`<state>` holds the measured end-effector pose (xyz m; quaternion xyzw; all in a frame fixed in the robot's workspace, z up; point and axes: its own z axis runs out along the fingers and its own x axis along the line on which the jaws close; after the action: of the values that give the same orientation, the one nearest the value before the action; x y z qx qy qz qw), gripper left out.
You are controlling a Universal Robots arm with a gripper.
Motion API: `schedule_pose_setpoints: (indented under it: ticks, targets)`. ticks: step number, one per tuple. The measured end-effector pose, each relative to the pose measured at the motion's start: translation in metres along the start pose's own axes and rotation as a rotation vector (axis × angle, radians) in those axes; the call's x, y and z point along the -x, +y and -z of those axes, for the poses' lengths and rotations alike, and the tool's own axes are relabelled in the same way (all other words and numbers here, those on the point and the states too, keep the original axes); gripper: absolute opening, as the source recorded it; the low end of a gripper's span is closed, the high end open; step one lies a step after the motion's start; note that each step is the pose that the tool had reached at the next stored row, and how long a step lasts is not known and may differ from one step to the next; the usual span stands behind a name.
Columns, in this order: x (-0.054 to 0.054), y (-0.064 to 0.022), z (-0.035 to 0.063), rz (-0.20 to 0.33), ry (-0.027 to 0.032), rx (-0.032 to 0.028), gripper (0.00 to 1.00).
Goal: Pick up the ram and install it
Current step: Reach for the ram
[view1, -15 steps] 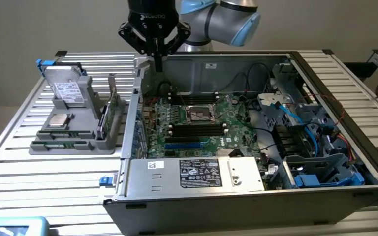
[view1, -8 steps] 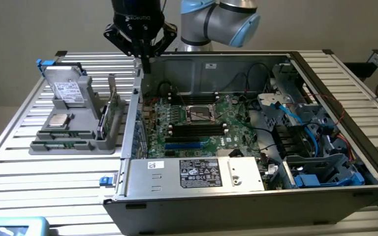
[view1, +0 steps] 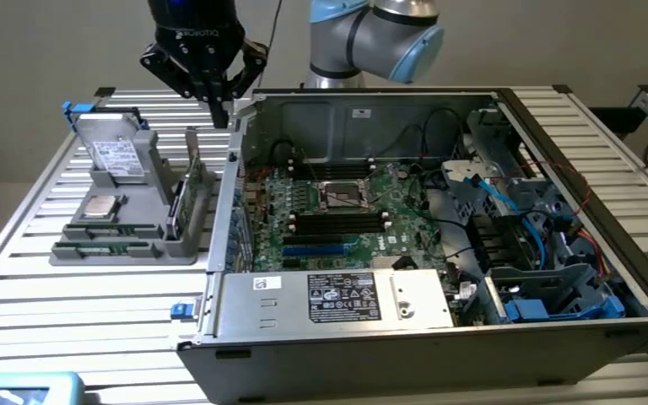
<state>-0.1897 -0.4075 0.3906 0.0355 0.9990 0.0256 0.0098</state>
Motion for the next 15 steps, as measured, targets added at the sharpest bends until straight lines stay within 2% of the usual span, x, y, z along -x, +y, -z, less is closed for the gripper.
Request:
schedule_pose_setpoints:
  ticks: [15]
  targets:
    - [-0.068, -0.0057, -0.0061, 0.0, 0.0007, 0.0004, 0.11]
